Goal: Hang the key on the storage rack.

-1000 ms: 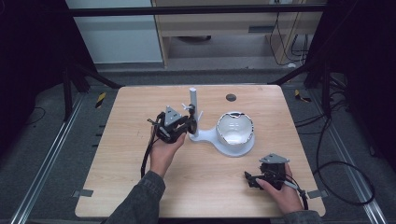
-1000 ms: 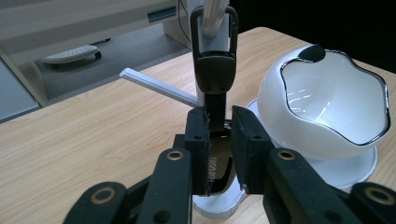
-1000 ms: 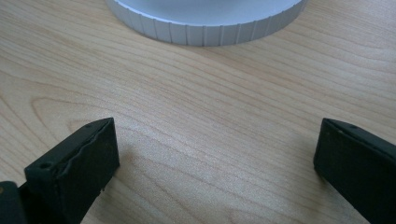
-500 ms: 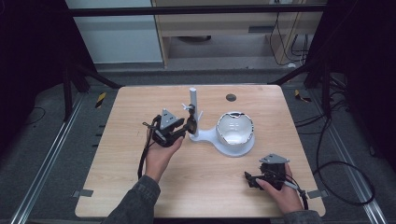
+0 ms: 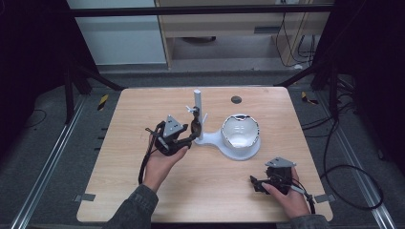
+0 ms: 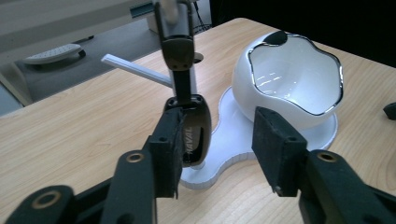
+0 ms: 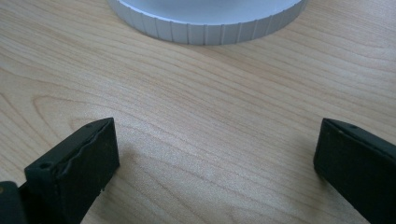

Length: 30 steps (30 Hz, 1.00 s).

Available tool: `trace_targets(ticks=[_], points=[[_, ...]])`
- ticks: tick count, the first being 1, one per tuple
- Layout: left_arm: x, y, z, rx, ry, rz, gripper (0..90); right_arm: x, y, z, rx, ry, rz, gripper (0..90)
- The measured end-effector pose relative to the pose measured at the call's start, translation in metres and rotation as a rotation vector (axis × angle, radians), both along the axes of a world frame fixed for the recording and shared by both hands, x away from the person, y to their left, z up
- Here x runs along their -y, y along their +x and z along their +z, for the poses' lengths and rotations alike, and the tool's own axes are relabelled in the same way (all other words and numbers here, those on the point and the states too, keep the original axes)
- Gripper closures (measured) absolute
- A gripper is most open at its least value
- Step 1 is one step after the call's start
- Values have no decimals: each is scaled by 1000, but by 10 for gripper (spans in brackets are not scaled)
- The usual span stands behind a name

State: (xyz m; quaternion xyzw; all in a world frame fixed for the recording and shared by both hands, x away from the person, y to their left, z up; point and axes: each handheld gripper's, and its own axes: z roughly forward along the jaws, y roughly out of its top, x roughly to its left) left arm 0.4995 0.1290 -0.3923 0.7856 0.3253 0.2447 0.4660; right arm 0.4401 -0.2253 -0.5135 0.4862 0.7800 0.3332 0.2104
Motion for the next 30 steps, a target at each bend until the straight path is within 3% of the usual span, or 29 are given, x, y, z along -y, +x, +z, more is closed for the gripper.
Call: trace_targets(ticks=[11, 15, 30], points=[[3, -12, -8, -33, 10, -31, 200, 0, -1, 0, 0, -1, 1, 4], [3, -14, -9, -38, 10, -42, 131, 0, -1, 0, 0, -1, 1, 4], [-4, -33, -11, -32, 33, -87, 58, 0, -1, 0, -1, 0, 2, 4]])
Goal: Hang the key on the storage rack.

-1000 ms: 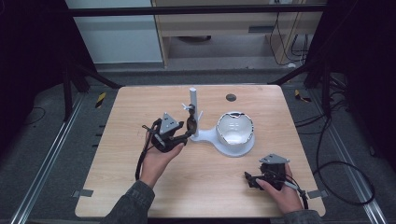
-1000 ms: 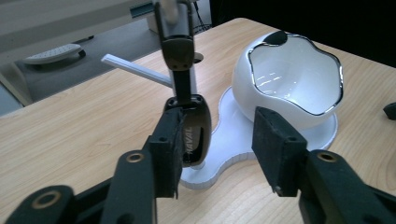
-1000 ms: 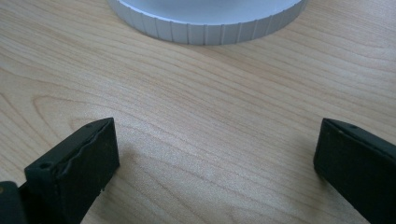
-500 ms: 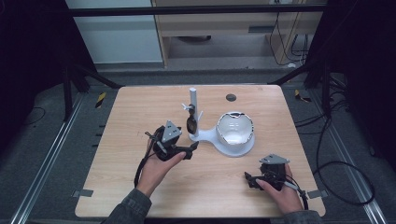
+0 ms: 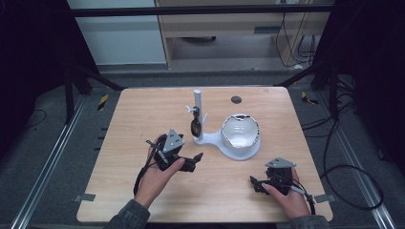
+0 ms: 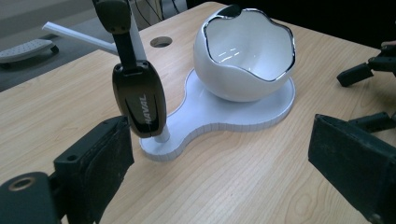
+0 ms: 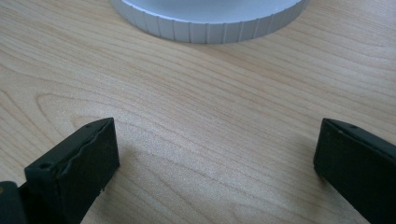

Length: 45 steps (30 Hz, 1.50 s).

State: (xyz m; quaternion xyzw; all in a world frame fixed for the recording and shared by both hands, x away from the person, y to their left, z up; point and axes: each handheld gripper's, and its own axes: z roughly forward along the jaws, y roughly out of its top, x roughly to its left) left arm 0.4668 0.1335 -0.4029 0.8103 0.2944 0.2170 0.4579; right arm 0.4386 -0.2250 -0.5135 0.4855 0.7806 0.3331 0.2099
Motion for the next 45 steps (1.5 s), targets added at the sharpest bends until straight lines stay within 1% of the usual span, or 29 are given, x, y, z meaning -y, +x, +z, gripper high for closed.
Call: trace_targets(ticks=[4, 5, 13, 17, 21, 28, 29, 30, 33, 36, 38, 41, 43, 45], points=[[-9, -3, -3, -2, -3, 17, 58, 0, 0, 0, 0, 2, 1, 4], [-11, -3, -3, -4, 2, 21, 58, 0, -1, 0, 0, 2, 1, 4], [-29, -9, -4, -12, 35, 22, 58, 0, -1, 0, -3, 5, -1, 4], [-39, -14, -7, -17, 36, 22, 58, 0, -1, 0, -2, 4, 0, 4], [-51, -18, -15, -14, 45, 39, 58, 0, -1, 0, -1, 2, 2, 4], [-80, -20, -36, -34, 66, 72, 63, 0, -1, 0, 0, 0, 0, 4], [-85, -20, -39, -43, 62, 81, 64, 0, -1, 0, 1, -1, -1, 4], [-89, -19, -42, -53, 67, 89, 64, 0, -1, 0, 0, 1, -1, 4], [-103, -18, -50, -95, 97, 102, 65, 0, -1, 0, 0, 0, -1, 4], [-117, -17, -55, -127, 85, 129, 66, 0, -1, 0, 0, 1, -1, 4], [-124, -15, -58, -141, 94, 147, 66, 0, -1, 0, 0, 0, -1, 4], [-132, -13, -65, -175, 116, 166, 66, 0, -1, 0, 0, 0, -2, 4], [-135, -11, -70, -191, 138, 166, 65, 0, -2, 0, -1, 2, -4, 4], [-138, -10, -74, -200, 146, 178, 65, 0, -2, 0, -2, 3, -4, 4]])
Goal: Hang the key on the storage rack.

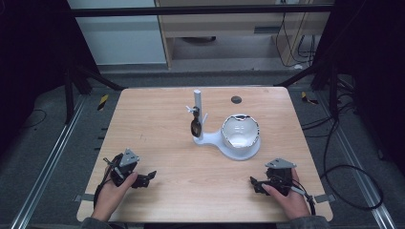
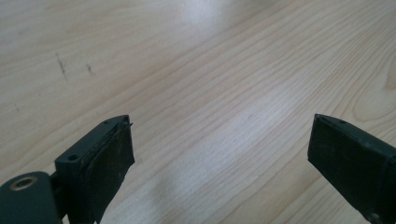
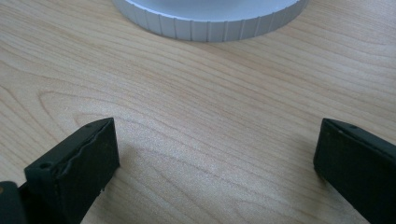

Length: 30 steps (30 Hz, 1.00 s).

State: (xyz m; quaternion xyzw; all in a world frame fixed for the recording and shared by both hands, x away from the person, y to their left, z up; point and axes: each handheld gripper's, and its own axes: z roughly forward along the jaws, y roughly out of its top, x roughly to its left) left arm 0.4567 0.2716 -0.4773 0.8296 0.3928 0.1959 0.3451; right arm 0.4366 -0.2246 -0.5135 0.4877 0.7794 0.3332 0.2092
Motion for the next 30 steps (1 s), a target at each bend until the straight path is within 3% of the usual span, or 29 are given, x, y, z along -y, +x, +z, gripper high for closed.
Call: trace_targets(ticks=[12, 23, 30], points=[[-11, 16, -18, -33, -28, 53, 63, 0, 0, 0, 0, 0, 0, 4], [-17, 16, -29, -46, -56, 72, 59, 0, 0, 0, 0, 0, 0, 4], [-16, 13, -31, -26, -16, 52, 38, 0, 0, 0, 0, 0, 1, 4]])
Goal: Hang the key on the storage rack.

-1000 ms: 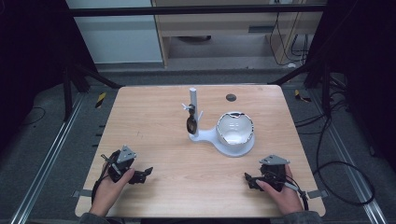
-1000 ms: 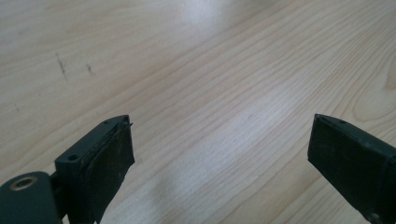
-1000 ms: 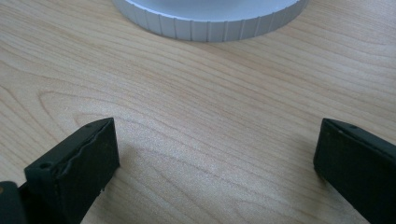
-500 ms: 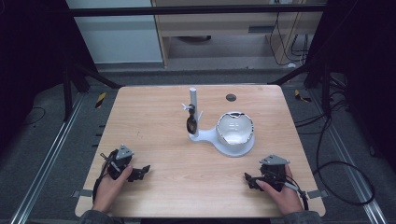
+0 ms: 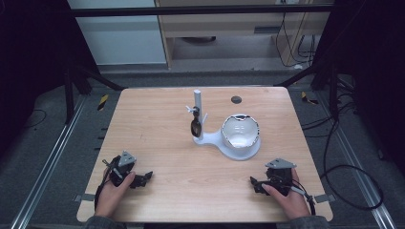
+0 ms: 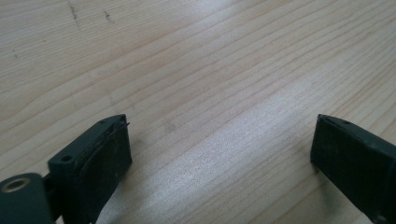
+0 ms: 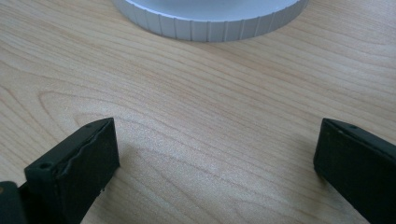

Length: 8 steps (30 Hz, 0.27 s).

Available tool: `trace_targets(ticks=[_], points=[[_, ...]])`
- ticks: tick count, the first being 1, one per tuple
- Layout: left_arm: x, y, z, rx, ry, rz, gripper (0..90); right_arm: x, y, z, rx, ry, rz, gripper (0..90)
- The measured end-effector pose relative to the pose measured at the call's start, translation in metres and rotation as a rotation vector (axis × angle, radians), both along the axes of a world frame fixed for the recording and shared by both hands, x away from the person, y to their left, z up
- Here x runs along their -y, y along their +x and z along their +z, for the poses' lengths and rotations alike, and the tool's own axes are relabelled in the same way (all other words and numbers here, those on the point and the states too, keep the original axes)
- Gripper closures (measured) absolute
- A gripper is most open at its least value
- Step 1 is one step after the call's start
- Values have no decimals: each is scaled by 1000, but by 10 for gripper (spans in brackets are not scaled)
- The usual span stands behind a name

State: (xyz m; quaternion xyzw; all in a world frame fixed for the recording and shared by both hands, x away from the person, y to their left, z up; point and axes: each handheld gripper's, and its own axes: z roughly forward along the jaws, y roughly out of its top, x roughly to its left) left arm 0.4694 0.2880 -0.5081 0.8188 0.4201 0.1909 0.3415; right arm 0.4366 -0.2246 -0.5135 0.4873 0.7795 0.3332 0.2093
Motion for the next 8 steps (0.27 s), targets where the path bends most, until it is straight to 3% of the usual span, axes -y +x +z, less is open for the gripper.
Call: trace_targets(ticks=[8], points=[[1, 0, 0, -2, 3, -3, 24, 0, 0, 0, 0, 0, -1, 4]])
